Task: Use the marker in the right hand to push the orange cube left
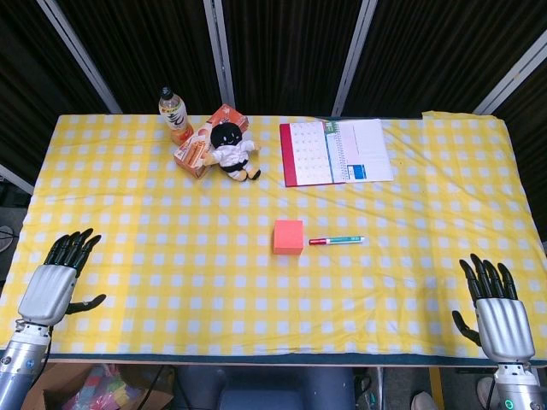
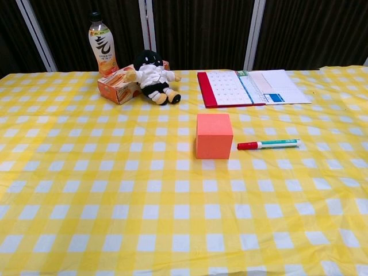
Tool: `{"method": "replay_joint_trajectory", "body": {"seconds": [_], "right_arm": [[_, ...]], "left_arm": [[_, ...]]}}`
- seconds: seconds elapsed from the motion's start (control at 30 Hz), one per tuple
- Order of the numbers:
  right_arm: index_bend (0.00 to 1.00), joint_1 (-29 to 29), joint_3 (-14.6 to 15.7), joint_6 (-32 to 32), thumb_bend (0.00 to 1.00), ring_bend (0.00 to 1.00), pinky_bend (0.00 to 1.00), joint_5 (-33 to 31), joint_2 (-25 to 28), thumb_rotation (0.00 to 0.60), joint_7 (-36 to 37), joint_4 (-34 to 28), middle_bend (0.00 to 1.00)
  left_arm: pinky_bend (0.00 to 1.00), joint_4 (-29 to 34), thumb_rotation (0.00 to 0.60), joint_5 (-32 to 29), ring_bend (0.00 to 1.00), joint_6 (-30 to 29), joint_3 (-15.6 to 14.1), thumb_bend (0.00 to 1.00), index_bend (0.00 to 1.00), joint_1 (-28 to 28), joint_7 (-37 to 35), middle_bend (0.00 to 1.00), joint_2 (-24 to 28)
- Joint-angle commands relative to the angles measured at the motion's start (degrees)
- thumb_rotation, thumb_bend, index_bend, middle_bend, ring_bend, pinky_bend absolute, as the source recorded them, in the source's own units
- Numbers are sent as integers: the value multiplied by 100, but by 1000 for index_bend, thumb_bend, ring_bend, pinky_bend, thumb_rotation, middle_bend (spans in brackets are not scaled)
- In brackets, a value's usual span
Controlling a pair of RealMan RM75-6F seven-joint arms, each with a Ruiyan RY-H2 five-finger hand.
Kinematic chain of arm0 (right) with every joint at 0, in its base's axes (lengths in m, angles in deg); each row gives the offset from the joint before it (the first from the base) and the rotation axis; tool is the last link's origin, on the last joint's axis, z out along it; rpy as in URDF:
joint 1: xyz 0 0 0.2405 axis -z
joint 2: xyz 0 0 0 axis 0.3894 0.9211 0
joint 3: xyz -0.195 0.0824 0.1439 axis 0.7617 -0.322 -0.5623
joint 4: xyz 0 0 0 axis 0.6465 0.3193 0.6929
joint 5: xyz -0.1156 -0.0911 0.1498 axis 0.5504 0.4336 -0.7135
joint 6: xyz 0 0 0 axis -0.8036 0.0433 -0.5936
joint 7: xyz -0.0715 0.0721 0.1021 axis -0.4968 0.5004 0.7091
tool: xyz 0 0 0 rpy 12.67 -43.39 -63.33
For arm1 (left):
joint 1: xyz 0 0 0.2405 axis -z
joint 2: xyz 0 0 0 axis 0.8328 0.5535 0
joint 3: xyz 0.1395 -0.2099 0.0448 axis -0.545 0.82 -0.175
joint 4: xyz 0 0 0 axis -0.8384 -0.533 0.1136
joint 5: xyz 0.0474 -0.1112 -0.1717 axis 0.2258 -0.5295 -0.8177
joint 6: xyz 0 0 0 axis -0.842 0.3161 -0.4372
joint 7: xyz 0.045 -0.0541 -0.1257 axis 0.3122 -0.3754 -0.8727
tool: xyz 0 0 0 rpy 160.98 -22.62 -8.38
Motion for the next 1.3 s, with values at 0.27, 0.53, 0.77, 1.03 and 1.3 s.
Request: {"method": "replay_joint_trajectory", "body": {"seconds": [0.27,0.53,0.77,1.03,1.3], "right_arm": [[0,18,4,-16,352,0,0,-6,8,600,16,-45,0],[0,-28,-21,65,351,0,0,-37,20,600,158,-106,0],[0,-295,-260,285,351,0,0,-122,68,600,397,-433,0],[1,-1225,-871,1446,351,0,0,-952,-49,600,-314,-1221,0],[23,-2404,-1504,2365,351,0,0,-2519,-725,600,-1716,-1198,0]], "left_arm": [[0,16,600,-12,0,-45,20,0,0,-20,-34,0,-2],[0,43,600,-65,0,16,42,0,0,4,-88,0,7],[0,27,600,24,0,-16,13,0,0,2,-134,0,32],[0,54,600,9,0,69,8,0,0,41,-145,0,57],[0,-8,600,25,0,44,19,0,0,42,-193,0,89]]}}
